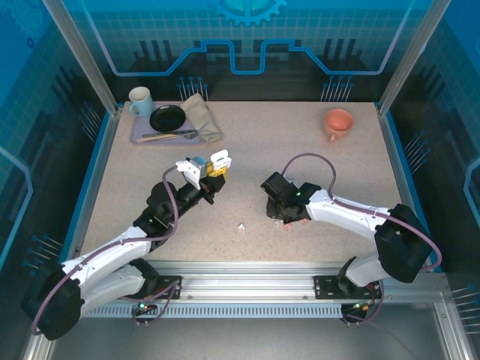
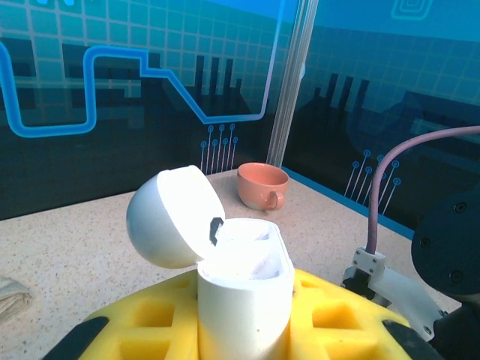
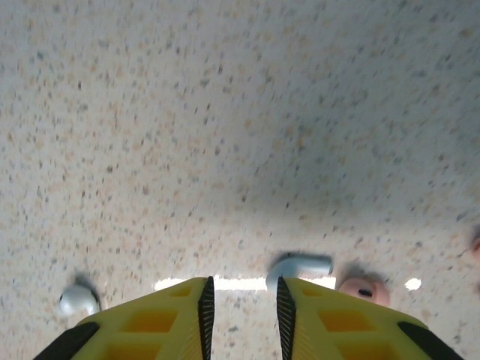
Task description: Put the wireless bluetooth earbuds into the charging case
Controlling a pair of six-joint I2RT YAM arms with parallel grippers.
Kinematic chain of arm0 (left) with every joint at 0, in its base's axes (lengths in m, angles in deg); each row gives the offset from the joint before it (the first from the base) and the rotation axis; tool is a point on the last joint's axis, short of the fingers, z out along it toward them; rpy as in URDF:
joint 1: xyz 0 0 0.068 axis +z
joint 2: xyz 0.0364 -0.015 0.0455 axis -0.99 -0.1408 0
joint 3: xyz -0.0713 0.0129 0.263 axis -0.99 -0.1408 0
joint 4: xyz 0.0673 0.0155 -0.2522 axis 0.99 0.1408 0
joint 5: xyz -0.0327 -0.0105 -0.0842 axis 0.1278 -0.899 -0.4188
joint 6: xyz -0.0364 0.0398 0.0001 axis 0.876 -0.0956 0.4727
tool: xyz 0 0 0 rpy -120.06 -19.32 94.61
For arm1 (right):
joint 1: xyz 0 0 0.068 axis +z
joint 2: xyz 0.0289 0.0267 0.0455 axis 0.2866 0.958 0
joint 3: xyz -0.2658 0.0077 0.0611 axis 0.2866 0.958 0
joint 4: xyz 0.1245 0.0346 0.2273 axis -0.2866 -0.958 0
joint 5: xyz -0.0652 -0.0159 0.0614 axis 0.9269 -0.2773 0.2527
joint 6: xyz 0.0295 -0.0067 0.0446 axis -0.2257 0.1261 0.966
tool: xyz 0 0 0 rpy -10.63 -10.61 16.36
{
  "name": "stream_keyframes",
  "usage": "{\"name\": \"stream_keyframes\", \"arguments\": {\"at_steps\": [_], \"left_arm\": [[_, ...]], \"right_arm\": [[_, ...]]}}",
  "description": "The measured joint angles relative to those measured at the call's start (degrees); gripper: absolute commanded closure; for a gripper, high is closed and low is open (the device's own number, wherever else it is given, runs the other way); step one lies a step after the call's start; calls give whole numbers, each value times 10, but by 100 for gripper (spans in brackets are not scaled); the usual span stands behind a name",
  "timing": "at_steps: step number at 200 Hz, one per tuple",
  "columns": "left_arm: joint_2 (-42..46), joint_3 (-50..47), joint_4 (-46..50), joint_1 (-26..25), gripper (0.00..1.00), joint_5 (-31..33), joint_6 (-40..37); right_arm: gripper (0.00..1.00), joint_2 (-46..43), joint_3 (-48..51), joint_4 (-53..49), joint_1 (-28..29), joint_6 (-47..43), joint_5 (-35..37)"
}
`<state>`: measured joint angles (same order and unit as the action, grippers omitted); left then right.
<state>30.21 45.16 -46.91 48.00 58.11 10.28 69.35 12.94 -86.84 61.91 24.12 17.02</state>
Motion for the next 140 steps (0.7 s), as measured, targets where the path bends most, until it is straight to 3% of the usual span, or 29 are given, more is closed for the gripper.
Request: {"name": "stream_keyframes", "arguments": {"at_steps": [71, 140], "left_arm": [[6, -10, 9, 0, 100, 3, 2], [6, -13, 9, 0, 100, 3, 2]], "right_arm": [[67, 100, -19, -19, 24, -8, -52], [61, 79, -19, -49, 24, -17, -56]]}}
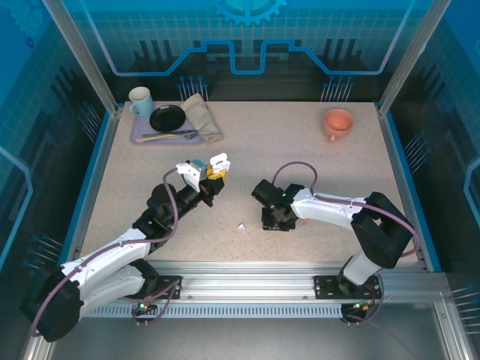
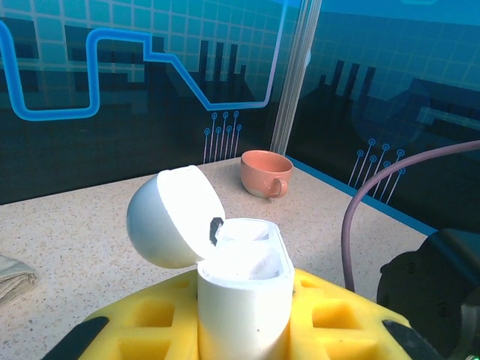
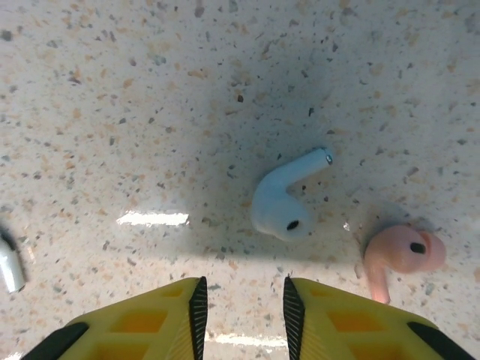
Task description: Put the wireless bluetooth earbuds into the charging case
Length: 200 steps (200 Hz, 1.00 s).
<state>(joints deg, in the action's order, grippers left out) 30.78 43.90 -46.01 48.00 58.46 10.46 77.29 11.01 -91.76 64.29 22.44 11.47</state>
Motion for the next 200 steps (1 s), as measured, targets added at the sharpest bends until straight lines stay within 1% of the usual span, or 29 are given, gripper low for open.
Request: {"name": "stream_keyframes", "arguments": {"at_steps": [8, 28, 50, 132, 153, 176, 200], "left_arm": [[0, 0, 0, 0, 100, 0, 0], [-1, -2, -5, 0, 100, 0, 0], [-4, -7, -13, 0, 100, 0, 0], [-7, -13, -18, 0, 100, 2, 0], [-7, -15, -21, 0, 100, 4, 0], [-7, -15, -21, 0, 100, 4, 0], [-7, -15, -21, 0, 100, 4, 0]], "right_arm": [[59, -9, 0, -4, 0, -4, 0], [59, -27, 0, -9, 0, -9, 0], [59, -27, 0, -10, -3, -14, 0], [60, 34, -5, -9, -19, -40, -2], [61, 60, -36, -9, -31, -52, -9], [62, 87, -96, -7, -47, -65, -17], [61, 90, -150, 3, -66, -76, -26]]}}
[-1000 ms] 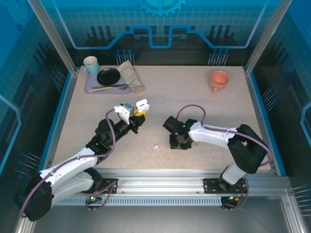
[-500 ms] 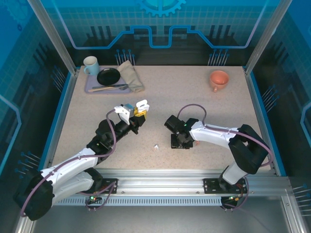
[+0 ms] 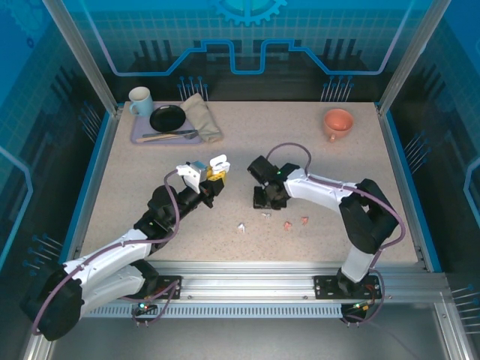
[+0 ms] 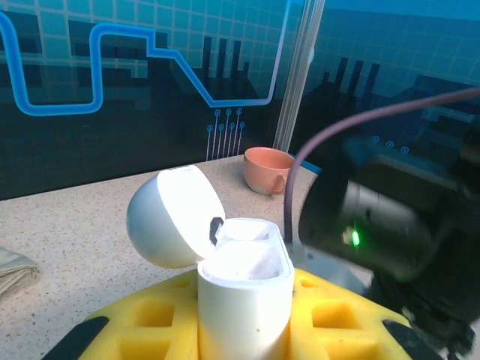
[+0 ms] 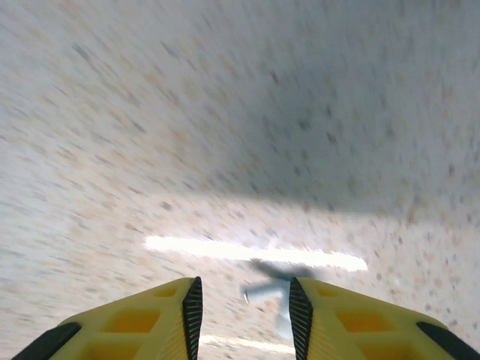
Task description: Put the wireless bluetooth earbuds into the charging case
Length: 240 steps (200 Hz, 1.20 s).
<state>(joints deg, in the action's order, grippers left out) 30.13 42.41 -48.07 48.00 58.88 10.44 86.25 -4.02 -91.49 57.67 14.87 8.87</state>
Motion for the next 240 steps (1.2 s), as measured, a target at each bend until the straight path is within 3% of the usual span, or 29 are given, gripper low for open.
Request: {"name": "stream_keyframes", "arguments": {"at_steps": [40, 81, 171, 240], "left_arm": [[0, 0, 0, 0, 100, 0, 0], [4, 0, 2, 0, 100, 0, 0], [9, 0, 5, 0, 100, 0, 0], [3, 0, 5, 0, 100, 0, -2]], "right_arm": [[52, -2, -21, 11, -30, -12, -1], [43, -5, 19, 20, -33, -10, -12], [41, -24, 73, 8, 52, 59, -16], [41, -22, 72, 19, 71, 85, -31]]}}
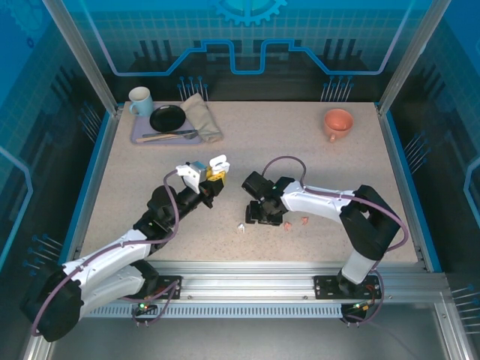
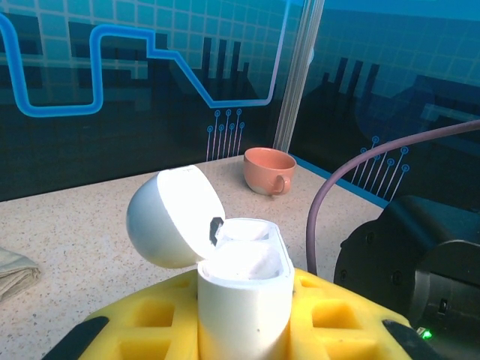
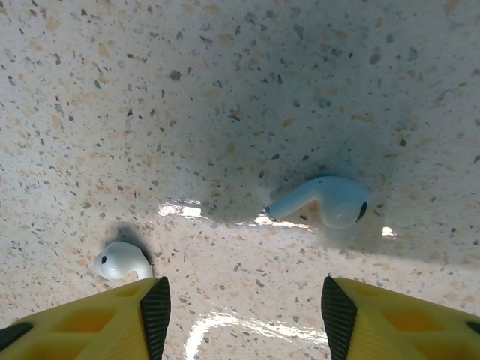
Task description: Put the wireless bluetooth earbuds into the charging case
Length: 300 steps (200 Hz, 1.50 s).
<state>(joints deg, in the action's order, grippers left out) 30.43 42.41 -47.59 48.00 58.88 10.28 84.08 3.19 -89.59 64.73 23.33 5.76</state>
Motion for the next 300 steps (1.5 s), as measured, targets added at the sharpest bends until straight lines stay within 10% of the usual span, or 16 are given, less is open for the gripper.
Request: {"name": "stream_keyframes", "arguments": {"at_steps": [300], "left_arm": [[-32, 0, -14, 0, 100, 0, 0]], "right_arm": [[40, 85, -124, -110, -35, -32, 80]]}}
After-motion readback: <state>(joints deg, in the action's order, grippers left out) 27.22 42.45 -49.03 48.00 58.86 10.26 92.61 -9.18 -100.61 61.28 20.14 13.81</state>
